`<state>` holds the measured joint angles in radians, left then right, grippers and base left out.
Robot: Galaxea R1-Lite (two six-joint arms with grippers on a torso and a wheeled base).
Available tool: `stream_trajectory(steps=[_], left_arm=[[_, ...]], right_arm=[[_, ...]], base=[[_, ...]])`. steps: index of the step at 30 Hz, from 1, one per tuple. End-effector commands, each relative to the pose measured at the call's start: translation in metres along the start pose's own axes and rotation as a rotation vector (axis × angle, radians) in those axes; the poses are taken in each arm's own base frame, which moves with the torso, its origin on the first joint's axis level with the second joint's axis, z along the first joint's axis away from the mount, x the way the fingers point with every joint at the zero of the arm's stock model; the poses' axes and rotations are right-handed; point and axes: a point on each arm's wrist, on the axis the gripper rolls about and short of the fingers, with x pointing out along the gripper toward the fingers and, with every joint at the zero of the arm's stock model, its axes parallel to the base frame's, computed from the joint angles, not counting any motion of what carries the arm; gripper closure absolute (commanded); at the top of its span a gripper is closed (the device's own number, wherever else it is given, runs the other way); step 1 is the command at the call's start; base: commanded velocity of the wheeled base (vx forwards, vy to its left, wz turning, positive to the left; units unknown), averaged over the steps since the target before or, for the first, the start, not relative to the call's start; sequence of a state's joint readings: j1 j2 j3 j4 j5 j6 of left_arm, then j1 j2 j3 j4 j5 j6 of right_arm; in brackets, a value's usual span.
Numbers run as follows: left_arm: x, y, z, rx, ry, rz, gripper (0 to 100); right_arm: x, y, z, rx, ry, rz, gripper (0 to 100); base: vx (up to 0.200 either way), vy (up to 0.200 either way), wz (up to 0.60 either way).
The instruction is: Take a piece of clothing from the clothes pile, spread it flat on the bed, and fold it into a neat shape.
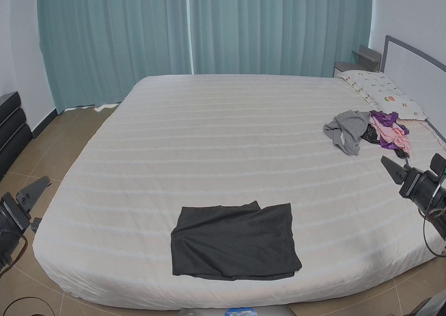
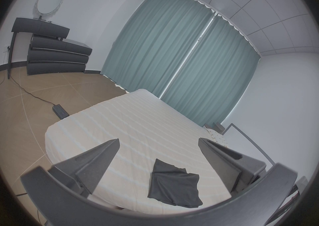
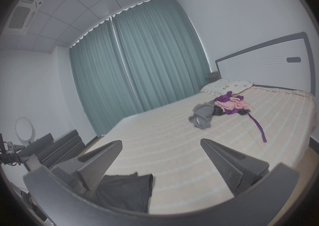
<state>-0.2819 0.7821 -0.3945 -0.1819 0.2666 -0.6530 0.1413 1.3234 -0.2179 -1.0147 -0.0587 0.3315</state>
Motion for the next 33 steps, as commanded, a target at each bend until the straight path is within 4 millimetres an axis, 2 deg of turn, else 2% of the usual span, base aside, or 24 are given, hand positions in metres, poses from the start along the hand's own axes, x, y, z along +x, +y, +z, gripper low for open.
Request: stream_trajectory(steps=[1,5,6,11,13,16,20,22,24,27,28,30,33], left_arm=[[-0.025,0.009,-0.001,0.001,-0.042,-0.033,0],[-0.032,0.012,-0.001,0.011,-0.072,-0.040,0],[-0.038,0.015,-0.002,0.036,-0.093,-0.040,0],[-0.061,0.029,-0.008,0.093,-0.111,-0.016,0],[-0.062,0.029,-0.009,0.092,-0.113,-0.015,0],[-0.088,0.045,-0.020,0.168,-0.197,0.060,0],[-0.102,0.051,-0.028,0.221,-0.251,0.085,0],[-0.109,0.055,-0.034,0.257,-0.280,0.114,0],[-0.116,0.057,-0.037,0.288,-0.319,0.126,0],[-0.120,0.054,-0.037,0.290,-0.357,0.150,0],[-0.124,0.054,-0.040,0.298,-0.387,0.166,0],[-0.131,0.055,-0.044,0.362,-0.420,0.134,0],[-0.132,0.055,-0.045,0.410,-0.420,0.128,0]], right_arm=[[-0.066,0.005,0.032,-0.029,-0.087,0.035,0],[-0.102,0.004,0.032,-0.041,-0.086,0.040,0],[-0.117,0.002,0.030,-0.069,-0.088,0.037,0],[-0.148,-0.007,0.008,-0.178,-0.050,-0.005,0],[-0.149,-0.007,0.007,-0.180,-0.050,-0.005,0],[-0.159,-0.014,-0.005,-0.183,-0.041,-0.100,0],[-0.164,-0.014,-0.003,-0.181,-0.066,-0.123,0],[-0.173,-0.012,0.003,-0.196,-0.108,-0.142,0],[-0.194,-0.009,0.007,-0.235,-0.150,-0.147,0],[-0.215,-0.012,-0.003,-0.276,-0.136,-0.143,0],[-0.229,-0.015,-0.014,-0.308,-0.140,-0.126,0],[-0.236,-0.016,-0.023,-0.327,-0.146,-0.124,0],[-0.239,-0.015,-0.028,-0.333,-0.158,-0.091,0]], base=[[0.000,0.000,0.00],[0.000,0.000,0.00],[0.000,0.000,0.00],[0.000,0.000,0.00],[0.000,0.000,0.00],[0.000,0.000,0.00],[0.000,0.000,0.00],[0.000,0.000,0.00],[0.000,0.000,0.00],[0.000,0.000,0.00],[0.000,0.000,0.00],[0.000,0.000,0.00],[0.000,0.000,0.00]])
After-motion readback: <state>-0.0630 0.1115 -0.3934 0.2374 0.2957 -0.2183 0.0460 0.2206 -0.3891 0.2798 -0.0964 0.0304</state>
